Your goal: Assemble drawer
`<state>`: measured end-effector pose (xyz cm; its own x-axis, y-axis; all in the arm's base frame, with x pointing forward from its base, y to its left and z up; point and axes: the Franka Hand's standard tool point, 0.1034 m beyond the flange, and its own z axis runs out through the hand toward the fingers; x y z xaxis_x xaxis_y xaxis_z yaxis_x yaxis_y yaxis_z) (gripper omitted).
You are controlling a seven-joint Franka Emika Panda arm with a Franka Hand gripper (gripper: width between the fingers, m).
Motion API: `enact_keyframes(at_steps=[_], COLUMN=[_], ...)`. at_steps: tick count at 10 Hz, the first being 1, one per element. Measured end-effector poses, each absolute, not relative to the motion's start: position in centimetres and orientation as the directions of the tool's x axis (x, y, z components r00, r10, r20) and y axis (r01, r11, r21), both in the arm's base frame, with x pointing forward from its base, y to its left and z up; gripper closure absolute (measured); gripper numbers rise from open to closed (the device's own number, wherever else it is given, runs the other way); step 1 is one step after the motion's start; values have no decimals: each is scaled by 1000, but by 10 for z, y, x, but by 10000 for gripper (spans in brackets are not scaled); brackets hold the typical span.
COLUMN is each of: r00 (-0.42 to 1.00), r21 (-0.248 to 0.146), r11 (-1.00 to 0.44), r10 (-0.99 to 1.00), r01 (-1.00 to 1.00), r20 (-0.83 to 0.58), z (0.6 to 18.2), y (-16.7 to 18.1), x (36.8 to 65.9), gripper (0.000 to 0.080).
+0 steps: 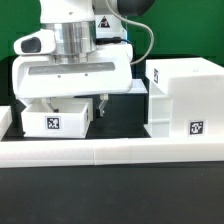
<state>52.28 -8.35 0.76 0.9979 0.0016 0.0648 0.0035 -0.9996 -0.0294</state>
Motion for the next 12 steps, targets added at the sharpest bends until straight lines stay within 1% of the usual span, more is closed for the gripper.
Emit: enact_keyframes(at_steps=[4, 5, 6, 7, 8, 9, 12], r00=[998, 998, 998, 998, 998, 998, 998], r21=[-29, -29, -29, -30, -30, -30, -30], r11=[-1000, -1000, -1000, -999, -999, -999, -999], r10=[7, 7, 8, 9, 13, 16, 17], r01=[9, 9, 10, 11, 15, 18, 19], r20=[62, 62, 62, 62, 62, 62, 62], z=[5, 5, 5, 5, 5, 5, 5], y=[-80, -80, -80, -78, -76, -75, -75], x=[522, 522, 522, 522, 523, 523, 523], gripper=[163, 334, 528, 528, 669, 756, 759])
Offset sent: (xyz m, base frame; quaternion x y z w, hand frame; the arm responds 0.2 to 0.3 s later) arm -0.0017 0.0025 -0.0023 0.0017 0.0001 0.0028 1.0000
